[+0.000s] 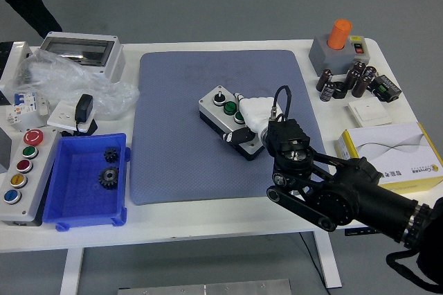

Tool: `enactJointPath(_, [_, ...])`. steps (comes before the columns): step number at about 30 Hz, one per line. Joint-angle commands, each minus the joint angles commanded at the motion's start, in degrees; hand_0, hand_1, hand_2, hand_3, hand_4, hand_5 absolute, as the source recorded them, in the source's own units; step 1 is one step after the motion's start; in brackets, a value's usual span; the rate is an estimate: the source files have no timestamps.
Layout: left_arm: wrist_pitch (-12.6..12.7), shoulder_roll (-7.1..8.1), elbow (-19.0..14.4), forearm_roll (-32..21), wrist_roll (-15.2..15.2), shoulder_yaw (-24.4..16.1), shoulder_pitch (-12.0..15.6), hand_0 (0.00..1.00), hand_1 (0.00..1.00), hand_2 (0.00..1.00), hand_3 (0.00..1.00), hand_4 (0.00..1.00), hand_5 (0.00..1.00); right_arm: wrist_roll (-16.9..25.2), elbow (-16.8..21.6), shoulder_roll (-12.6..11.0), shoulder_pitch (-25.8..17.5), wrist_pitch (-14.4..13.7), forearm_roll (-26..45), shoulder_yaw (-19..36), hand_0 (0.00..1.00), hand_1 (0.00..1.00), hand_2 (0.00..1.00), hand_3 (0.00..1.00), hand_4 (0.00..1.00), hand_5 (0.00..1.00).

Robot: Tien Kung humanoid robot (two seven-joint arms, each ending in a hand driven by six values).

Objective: Pick up the button,place it on the desk,press the button,press the button

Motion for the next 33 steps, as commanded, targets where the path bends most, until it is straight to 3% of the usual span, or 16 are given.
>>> enactJointPath(15, [0.2,0.04,0.0,0.1,-0.1,0.0,-0.1,0.618,0.650,0.608,0.631,0.658,0.324,0.0,1.1,-0.7,0.5,-2.8,2.3,-3.7,0.183,0.463,0.407,0.466,0.665,0.229])
enactJointPath(16, [0.2,0.04,0.0,0.1,-0.2,0.0,-0.1,0.617,0.650,0.608,0.632,0.661,0.330,0.0,1.5,-1.0,0.6,-3.1,2.7,-3.9,0.206,0.458,0.383,0.395,0.701,0.111])
enactJointPath(21, [0.4,0.09,0.0,0.0,-0.3,0.0,-0.2,0.617,0.650,0.608,0.632,0.661,0.330,0.0,3.4,-2.8,1.7,-3.4,4.5,-6.1,0.206,0.458,0.383,0.395,0.701,0.111])
enactJointPath(22, [0.4,0.11,0.0,0.0,-0.3,0.1,-0.2,0.618,0.650,0.609,0.634,0.662,0.337,0.0,3.9,-3.3,2.1,-3.6,4.7,-6.8,0.243,0.459,0.375,0.335,0.604,0.025])
enactJointPath(27, [0.5,0.15,0.0,0.1,-0.4,0.1,-0.4,0.618,0.650,0.609,0.634,0.662,0.337,0.7,5.5,-5.4,4.4,-5.5,5.4,-10.6,0.243,0.459,0.375,0.335,0.604,0.025])
enactJointPath(28, [0.5,0.14,0.0,0.1,-0.4,0.0,-0.4,0.617,0.650,0.610,0.636,0.662,0.339,1.5,5.8,-5.9,5.0,-6.2,5.4,-11.7,0.499,0.515,0.415,0.325,0.601,0.002])
enactJointPath(33, [0.6,0.15,0.0,0.1,-0.4,0.0,-0.6,0.617,0.650,0.610,0.636,0.662,0.339,6.8,7.1,-7.9,7.7,-9.9,5.6,-16.9,0.499,0.515,0.415,0.325,0.601,0.002])
